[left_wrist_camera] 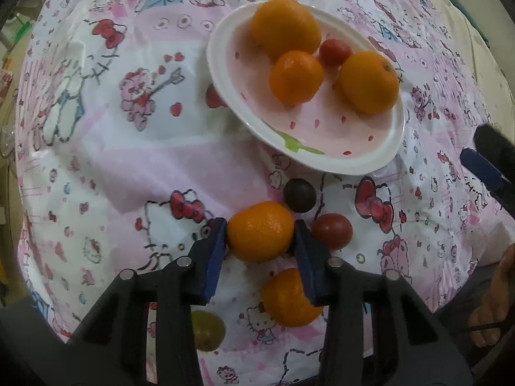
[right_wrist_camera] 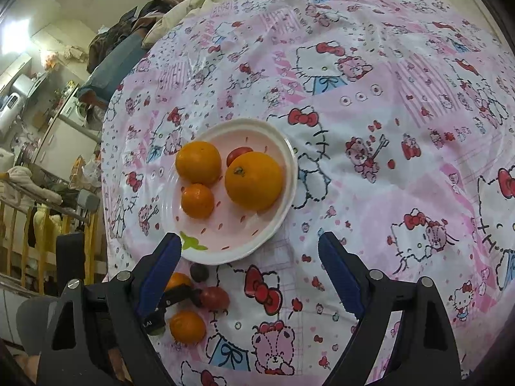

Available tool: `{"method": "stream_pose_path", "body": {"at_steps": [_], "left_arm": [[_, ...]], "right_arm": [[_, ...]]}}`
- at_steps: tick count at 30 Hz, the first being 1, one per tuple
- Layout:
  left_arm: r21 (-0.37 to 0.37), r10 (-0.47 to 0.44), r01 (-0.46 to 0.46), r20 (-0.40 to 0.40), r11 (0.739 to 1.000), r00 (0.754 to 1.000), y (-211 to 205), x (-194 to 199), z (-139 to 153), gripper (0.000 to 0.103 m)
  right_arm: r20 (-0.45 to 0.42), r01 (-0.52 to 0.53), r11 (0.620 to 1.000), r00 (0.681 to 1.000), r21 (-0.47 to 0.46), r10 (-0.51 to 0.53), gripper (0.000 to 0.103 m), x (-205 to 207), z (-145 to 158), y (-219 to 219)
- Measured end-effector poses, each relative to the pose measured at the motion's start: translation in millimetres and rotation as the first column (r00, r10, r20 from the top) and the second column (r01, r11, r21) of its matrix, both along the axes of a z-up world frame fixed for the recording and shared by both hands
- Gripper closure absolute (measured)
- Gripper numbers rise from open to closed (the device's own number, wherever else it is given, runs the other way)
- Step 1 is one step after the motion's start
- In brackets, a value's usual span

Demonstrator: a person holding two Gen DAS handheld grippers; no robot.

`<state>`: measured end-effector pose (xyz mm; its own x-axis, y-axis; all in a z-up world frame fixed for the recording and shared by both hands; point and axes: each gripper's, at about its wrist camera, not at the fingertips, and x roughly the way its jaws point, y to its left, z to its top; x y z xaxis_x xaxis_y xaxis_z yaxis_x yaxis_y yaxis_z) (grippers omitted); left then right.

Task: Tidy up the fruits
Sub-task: 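Grasp a mandarin with the left gripper while the right grasps a dark purple grape, then carry the mandarin over the white plate with the left gripper while the right carries the grape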

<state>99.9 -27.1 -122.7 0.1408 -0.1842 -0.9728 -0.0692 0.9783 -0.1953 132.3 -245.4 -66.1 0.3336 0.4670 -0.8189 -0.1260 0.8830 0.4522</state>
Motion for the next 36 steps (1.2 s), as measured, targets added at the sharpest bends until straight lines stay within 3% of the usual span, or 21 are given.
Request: {"method": "stream_pose_path", "body": {"at_steps": [3,7,13,24,25,26,27,36], "left_arm": [[0.002,0.036,-0.036,0.028,0.999,0.999,12.9,-1.0,12.4,0.066],[0.030,0.101,-0.104,0.088,0.994,0.991,35.0,-3.6,32.2,0.066],[-0.001,0.195,-0.195,0.083,0.981,0.977,64.2,-0.6,37.1,0.066],[-0.023,0.242,-0.241,0.082,0.970,0.967,78.8,-0.4,38.8,0.066],[-0.028,0.238,-0.236,0.084,0.971,0.968,77.8,0.3,39.6,0.066],[-0.029,0.234,-0.232,0.088,0.972,0.968,76.4,0.1,40.8,0.066],[-0.027,0.230,-0.229,0.092,0.973,0.969,75.0,1.1,41.7,0.066],[0.006,0.223,-0.226,0.123,0.974,0.967,70.1,6.2,43.9,0.066]], "right_arm": [[-0.061,-0.057,0.993,0.996,0.107,0.064,0.015,-1.5,-8.0,10.0],[-0.158,-0.126,0.981,0.976,0.149,0.149,0.036,0.1,-28.9,34.9],[-0.205,-0.240,0.970,0.948,0.043,0.244,0.056,2.1,-53.7,80.2],[-0.218,-0.314,0.943,0.933,-0.110,0.285,0.065,7.4,-81.5,119.6],[-0.207,-0.324,0.936,0.933,-0.138,0.293,0.069,5.9,-81.0,122.7],[-0.194,-0.331,0.929,0.935,-0.168,0.298,0.079,4.9,-80.3,124.8],[-0.186,-0.336,0.926,0.934,-0.173,0.304,0.080,4.5,-79.6,124.6],[-0.170,-0.349,0.935,0.927,-0.059,0.336,0.080,-2.9,-66.9,113.8]]}}
